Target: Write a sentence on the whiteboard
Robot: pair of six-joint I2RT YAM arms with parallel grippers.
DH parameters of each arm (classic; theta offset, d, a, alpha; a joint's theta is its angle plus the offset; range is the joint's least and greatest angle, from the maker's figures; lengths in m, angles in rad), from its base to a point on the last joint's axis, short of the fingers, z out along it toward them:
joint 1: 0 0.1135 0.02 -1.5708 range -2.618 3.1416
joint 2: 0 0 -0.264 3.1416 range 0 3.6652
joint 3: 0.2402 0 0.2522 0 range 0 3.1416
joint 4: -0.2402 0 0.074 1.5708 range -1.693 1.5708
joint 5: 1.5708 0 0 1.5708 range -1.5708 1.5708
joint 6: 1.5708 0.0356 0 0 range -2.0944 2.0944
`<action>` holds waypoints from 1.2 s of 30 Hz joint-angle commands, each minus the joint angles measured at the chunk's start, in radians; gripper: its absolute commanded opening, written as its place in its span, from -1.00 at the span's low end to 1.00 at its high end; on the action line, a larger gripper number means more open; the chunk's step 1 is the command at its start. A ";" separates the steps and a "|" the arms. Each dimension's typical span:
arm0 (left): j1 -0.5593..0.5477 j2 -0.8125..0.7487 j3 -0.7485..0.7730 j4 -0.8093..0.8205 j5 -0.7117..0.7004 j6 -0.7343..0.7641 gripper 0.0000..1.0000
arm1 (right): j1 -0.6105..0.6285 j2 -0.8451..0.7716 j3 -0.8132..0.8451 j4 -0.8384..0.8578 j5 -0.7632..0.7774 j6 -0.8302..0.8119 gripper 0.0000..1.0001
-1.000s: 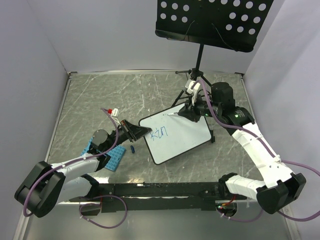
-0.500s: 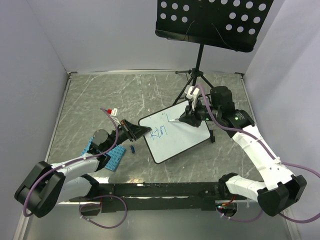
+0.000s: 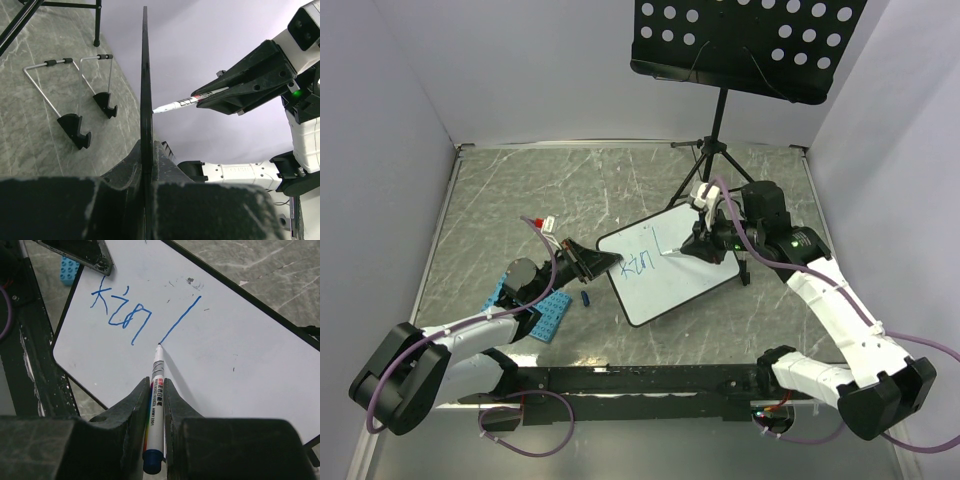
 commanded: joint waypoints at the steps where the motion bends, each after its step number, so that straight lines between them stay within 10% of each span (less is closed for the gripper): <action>1: 0.001 -0.030 0.069 0.170 0.004 -0.024 -0.98 | 0.004 0.002 0.020 0.047 -0.007 0.019 -1.00; 36: 0.001 -0.027 0.070 0.170 -0.002 -0.023 -0.98 | 0.032 0.058 0.054 0.023 -0.048 0.007 -1.00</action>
